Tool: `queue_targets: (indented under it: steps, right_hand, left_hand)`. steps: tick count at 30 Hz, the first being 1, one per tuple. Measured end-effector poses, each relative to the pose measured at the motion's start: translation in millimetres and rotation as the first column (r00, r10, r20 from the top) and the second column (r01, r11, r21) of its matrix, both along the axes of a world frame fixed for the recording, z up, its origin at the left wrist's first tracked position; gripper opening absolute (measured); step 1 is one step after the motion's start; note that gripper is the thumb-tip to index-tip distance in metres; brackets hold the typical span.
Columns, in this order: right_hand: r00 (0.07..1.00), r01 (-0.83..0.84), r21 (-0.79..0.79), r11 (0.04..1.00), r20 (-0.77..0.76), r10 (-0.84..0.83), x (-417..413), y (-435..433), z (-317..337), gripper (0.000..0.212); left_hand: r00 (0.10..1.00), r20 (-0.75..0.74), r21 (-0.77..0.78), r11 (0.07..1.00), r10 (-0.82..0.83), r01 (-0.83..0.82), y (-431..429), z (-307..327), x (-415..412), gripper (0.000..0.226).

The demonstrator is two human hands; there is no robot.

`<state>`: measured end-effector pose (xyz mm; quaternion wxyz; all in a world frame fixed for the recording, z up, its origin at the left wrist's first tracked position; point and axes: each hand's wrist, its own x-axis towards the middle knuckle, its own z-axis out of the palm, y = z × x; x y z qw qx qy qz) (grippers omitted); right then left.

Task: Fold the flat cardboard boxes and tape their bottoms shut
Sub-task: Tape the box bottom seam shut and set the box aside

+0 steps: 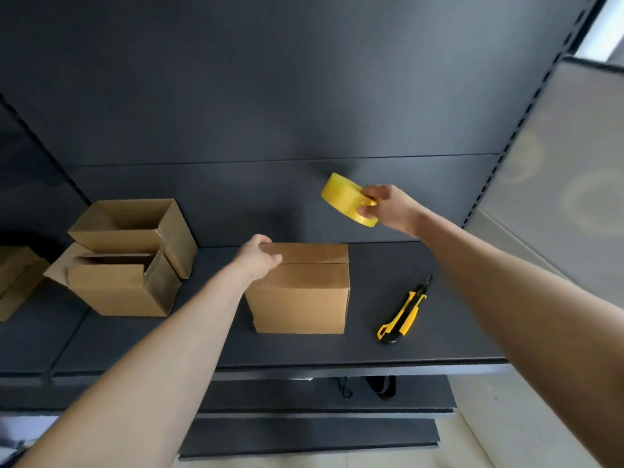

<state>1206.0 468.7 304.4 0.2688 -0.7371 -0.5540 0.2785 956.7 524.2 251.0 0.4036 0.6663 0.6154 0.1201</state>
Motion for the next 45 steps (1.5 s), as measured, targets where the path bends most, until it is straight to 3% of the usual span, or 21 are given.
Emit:
queue_targets:
  steps: [3,7,12,17,24,28,30,33,36,41,45]
  right_hand:
    - [0.991,-0.01,0.049,0.999,-0.136,0.016,-18,-9,31,0.013]
    - [0.955,-0.056,0.039,0.998,-0.29,0.065,-42,-12,44,0.063]
    - [0.939,-0.073,-0.059,0.996,-0.339,0.048,-71,-14,40,0.055]
    - [0.958,-0.059,-0.113,0.992,-0.287,0.024,-84,-9,31,0.021]
    - [0.987,-0.031,-0.163,0.986,-0.16,0.004,-100,6,37,0.033]
    - [0.992,-0.023,-0.179,0.984,-0.126,0.0,-104,9,38,0.037]
    - [0.994,-0.027,-0.189,0.982,-0.111,0.006,-106,10,39,0.039]
    - [0.996,-0.039,-0.208,0.977,-0.09,0.021,-112,12,43,0.043]
    - [0.998,-0.025,-0.218,0.976,-0.057,0.013,-117,12,48,0.048]
    - [0.999,-0.037,-0.239,0.97,-0.034,0.03,-121,12,50,0.047]
    - [0.999,-0.035,-0.25,0.968,-0.023,0.03,-123,10,52,0.048]
  left_hand:
    - [1.0,0.014,0.0,1.0,-0.02,0.02,0,2,0,0.045]
    - [0.999,0.022,0.009,0.999,-0.041,0.041,2,3,-3,0.046]
    - [0.996,0.07,-0.025,0.998,-0.063,0.065,5,1,-8,0.04]
    - [0.987,0.135,-0.036,0.995,-0.089,0.095,11,-6,-11,0.038]
    - [0.976,0.213,-0.086,0.994,-0.049,0.068,20,-9,-16,0.033]
    - [0.978,0.201,0.165,0.982,0.061,-0.095,22,1,-13,0.015]
    - [0.943,0.324,0.243,0.957,0.073,-0.157,22,15,-10,0.018]
    - [0.86,0.51,0.171,0.983,-0.035,-0.061,17,39,-10,0.035]
    - [0.888,0.447,0.163,0.986,-0.107,0.037,18,42,-12,0.039]
    - [0.908,0.393,0.221,0.974,-0.143,0.058,16,46,-13,0.034]
    - [0.948,0.259,0.281,0.953,-0.184,0.109,16,54,-11,0.031]
